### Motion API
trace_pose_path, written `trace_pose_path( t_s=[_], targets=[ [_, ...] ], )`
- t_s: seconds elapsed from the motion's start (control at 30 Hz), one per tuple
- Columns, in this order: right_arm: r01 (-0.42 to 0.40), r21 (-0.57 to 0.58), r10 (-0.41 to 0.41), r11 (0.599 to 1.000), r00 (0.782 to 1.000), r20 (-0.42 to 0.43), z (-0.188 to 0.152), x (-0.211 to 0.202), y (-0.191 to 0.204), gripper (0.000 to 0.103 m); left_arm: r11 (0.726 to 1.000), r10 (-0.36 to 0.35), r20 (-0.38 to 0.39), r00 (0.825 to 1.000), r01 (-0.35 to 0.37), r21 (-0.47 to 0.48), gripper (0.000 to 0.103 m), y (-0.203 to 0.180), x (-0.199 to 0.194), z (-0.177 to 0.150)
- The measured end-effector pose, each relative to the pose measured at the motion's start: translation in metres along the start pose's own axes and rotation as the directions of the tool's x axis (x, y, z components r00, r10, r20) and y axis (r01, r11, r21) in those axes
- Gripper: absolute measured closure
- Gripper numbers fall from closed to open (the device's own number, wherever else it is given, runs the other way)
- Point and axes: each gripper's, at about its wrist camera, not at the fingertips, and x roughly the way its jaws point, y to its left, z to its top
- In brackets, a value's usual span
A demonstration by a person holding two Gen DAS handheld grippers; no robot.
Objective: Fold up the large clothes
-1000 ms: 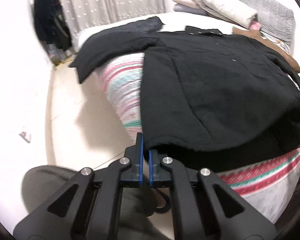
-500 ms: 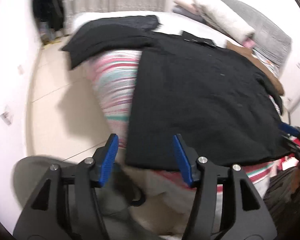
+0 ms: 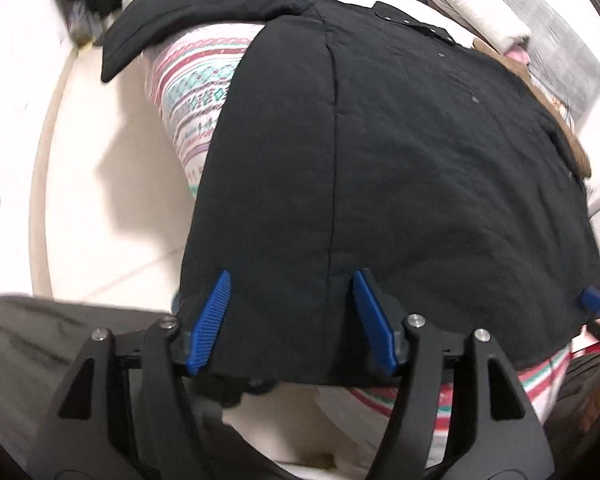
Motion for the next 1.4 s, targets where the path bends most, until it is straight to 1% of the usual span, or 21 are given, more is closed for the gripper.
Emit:
trace_pose_path(
  t_s=[0.07,0.13,0.2,0.27,0.3,0.37,0.4,0.5,0.53,0.63,0.67,0.73,0.8,0.87,0.93,1.07,1.1,1.17,1.3,1.33,1.4],
  targets=[
    [0.074,0.045,-0.078,0.996,0.992,0.099,0.008,-0.03,-0.022,0.021,0.999,-0.036,0.042,0.998,0.035,0.01,0.038,-0.01,-0.014,0.004],
    [0.148,0.129,-0.164,0.981,0.979,0.121,0.012,-0.04,-0.054,0.015,0.998,-0.031,0.11,0.993,0.024,0.066,0.036,-0.027,-0.031,0.005],
    [0.193,0.249,-0.206,0.949,0.978,0.026,0.008,-0.03,-0.095,0.015,0.988,0.013,0.136,0.991,-0.034,0.152,0.028,-0.046,-0.028,0.008],
    [0.255,0.369,-0.23,0.894,0.967,-0.112,-0.007,-0.013,-0.134,0.015,0.983,0.041,0.084,0.996,-0.055,0.175,0.028,-0.051,-0.016,0.008],
    [0.242,0.398,-0.213,0.885,0.97,-0.116,-0.014,-0.014,-0.144,0.015,0.987,0.026,0.058,0.998,-0.035,0.157,0.028,-0.048,-0.013,0.009],
    [0.152,0.464,-0.144,0.873,0.988,-0.054,-0.026,-0.032,-0.158,0.015,0.994,-0.001,0.052,0.999,-0.005,0.114,0.028,-0.04,-0.013,0.016],
    [0.157,0.466,-0.16,0.871,0.987,-0.035,-0.027,-0.04,-0.16,0.015,0.995,-0.013,0.062,0.998,0.007,0.095,0.028,-0.038,-0.017,0.024],
    [0.224,0.456,-0.275,0.861,0.96,0.047,-0.016,-0.075,-0.166,0.015,0.994,-0.063,0.109,0.992,0.052,0.099,0.028,-0.051,-0.025,0.049],
    [0.206,0.47,-0.275,0.858,0.958,0.081,-0.01,-0.086,-0.171,0.015,0.991,-0.089,0.107,0.99,0.077,0.111,0.027,-0.06,-0.024,0.06],
    [0.01,0.569,-0.196,0.823,0.943,0.268,0.006,-0.126,-0.209,0.015,0.988,-0.116,0.054,0.992,0.11,0.111,0.027,-0.076,-0.013,0.089],
    [-0.067,0.624,-0.178,0.779,0.93,0.322,0.011,-0.137,-0.23,0.015,0.988,-0.13,0.036,0.991,0.126,0.09,0.027,-0.079,-0.009,0.106],
    [-0.2,0.75,-0.175,0.63,0.904,0.389,0.026,-0.147,-0.28,0.015,0.99,-0.138,0.023,0.99,0.137,0.045,0.027,-0.078,-0.007,0.13],
    [-0.307,0.799,-0.14,0.516,0.891,0.433,0.026,-0.148,-0.315,0.015,0.99,-0.142,0.036,0.989,0.142,0.009,0.027,-0.075,-0.007,0.153],
    [-0.408,0.809,-0.094,0.423,0.868,0.488,0.03,-0.139,-0.345,0.015,0.991,-0.131,0.035,0.991,0.132,-0.002,0.027,-0.073,-0.001,0.175],
    [-0.452,0.813,-0.099,0.366,0.85,0.517,0.039,-0.13,-0.37,0.015,0.995,-0.097,0.047,0.994,0.098,-0.024,0.027,-0.069,0.013,0.192],
    [-0.466,0.847,-0.179,0.254,0.838,0.515,0.037,-0.11,-0.433,0.015,0.992,-0.061,0.082,0.995,0.069,-0.102,0.027,-0.051,0.045,0.194],
    [-0.468,0.852,-0.199,0.233,0.835,0.513,0.035,-0.103,-0.442,0.015,0.99,-0.055,0.048,0.997,0.061,-0.126,0.027,-0.049,0.055,0.194],
    [-0.465,0.863,-0.255,0.197,0.826,0.503,0.031,-0.089,-0.468,0.015,0.987,-0.102,-0.001,0.995,0.102,-0.124,0.027,-0.054,0.066,0.199],
    [-0.478,0.865,-0.307,0.15,0.809,0.501,0.037,-0.067,-0.497,0.017,0.994,-0.089,0.051,0.995,0.093,-0.063,0.026,-0.068,0.063,0.201],
    [-0.495,0.857,-0.313,0.144,0.799,0.514,0.04,-0.064,-0.501,0.018,0.994,-0.089,0.049,0.995,0.092,-0.053,0.026,-0.069,0.064,0.202],
    [-0.503,0.846,-0.336,0.174,0.778,0.531,0.052,-0.064,-0.507,0.02,0.996,-0.071,0.032,0.997,0.073,-0.056,0.026,-0.068,0.07,0.206]
  ],
)
